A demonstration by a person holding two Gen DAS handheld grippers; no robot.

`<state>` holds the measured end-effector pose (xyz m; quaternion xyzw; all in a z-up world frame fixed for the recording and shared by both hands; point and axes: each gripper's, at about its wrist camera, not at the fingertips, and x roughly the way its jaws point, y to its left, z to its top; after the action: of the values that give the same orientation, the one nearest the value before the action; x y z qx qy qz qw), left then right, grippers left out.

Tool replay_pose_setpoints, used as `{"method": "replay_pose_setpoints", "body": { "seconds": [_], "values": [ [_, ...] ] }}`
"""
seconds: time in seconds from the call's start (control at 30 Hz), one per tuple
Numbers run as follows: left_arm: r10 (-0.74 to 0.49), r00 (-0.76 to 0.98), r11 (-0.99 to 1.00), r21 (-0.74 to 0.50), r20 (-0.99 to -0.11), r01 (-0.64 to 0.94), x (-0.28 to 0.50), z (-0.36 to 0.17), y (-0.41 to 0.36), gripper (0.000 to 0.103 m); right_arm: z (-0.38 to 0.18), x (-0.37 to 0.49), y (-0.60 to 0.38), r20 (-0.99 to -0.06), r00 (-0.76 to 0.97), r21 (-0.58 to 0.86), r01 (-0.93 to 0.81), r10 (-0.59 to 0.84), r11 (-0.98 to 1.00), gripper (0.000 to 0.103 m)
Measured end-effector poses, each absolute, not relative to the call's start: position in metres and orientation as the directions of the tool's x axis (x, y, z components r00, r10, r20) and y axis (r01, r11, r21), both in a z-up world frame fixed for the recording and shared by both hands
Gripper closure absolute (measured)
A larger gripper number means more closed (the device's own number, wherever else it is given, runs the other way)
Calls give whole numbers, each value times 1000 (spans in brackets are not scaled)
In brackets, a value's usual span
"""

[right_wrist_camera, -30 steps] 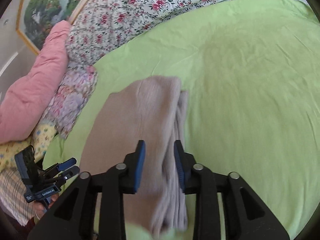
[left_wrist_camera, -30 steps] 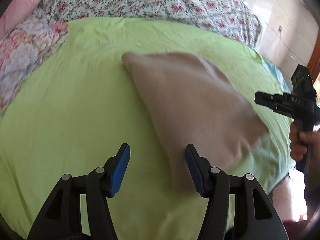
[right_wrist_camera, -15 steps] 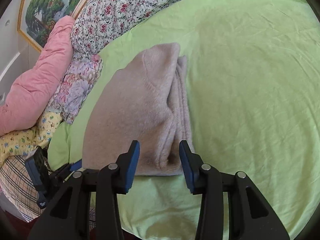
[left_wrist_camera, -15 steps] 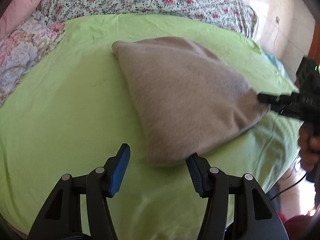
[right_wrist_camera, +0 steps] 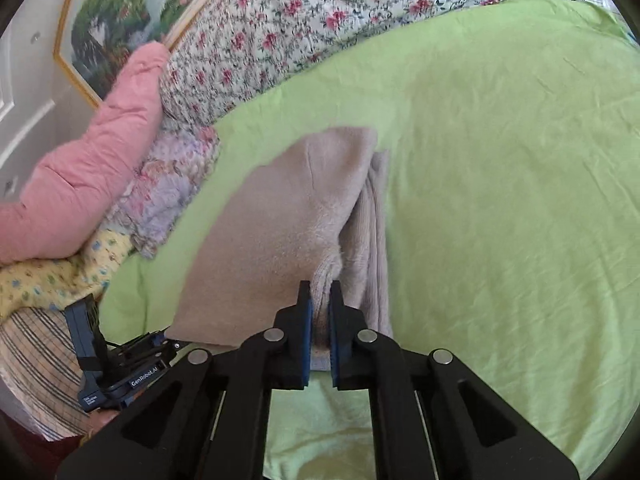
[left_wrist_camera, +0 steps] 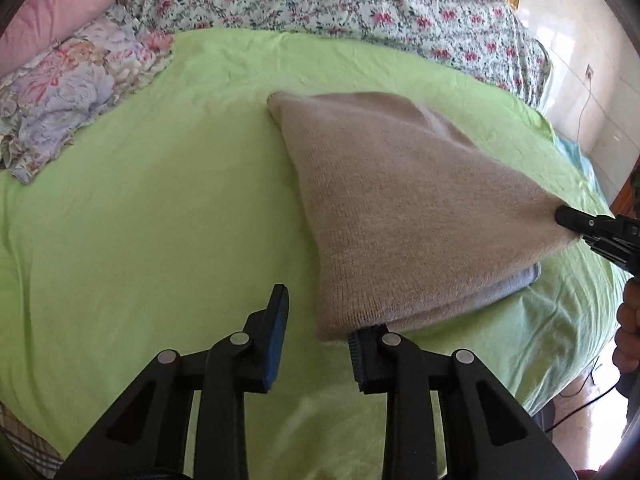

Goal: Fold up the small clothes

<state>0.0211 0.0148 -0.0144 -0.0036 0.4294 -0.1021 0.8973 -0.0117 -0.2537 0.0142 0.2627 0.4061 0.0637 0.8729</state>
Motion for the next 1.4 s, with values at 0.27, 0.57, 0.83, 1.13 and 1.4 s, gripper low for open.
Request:
{"method": "replay_pose_setpoints", "body": {
  "seconds": [0.27,0.57,0.83,1.13,1.4],
  "values": [
    [-265,530,964,-223,-806,144,23,-35,29,89,-33,-12,-246,-785,560,418,162,265,894,96],
    [-323,492,946,-282,-808,157,35,-39,39,86,-35,-13,-250,-798,552,392,174,240,903,95],
    [-341,478,934,-233,-809,271,13,-20,45,85,-22,-22,-258,-808,540,402,212,236,890,73],
    [-452,569,889,-293,-687,352,47,30,36,84,25,7,-230,-713,649,425,100,265,900,72],
    [-463,486,873,-287,-741,394,83,-3,5,86,-12,44,-209,-777,564,385,78,278,919,70]
  ]
}}
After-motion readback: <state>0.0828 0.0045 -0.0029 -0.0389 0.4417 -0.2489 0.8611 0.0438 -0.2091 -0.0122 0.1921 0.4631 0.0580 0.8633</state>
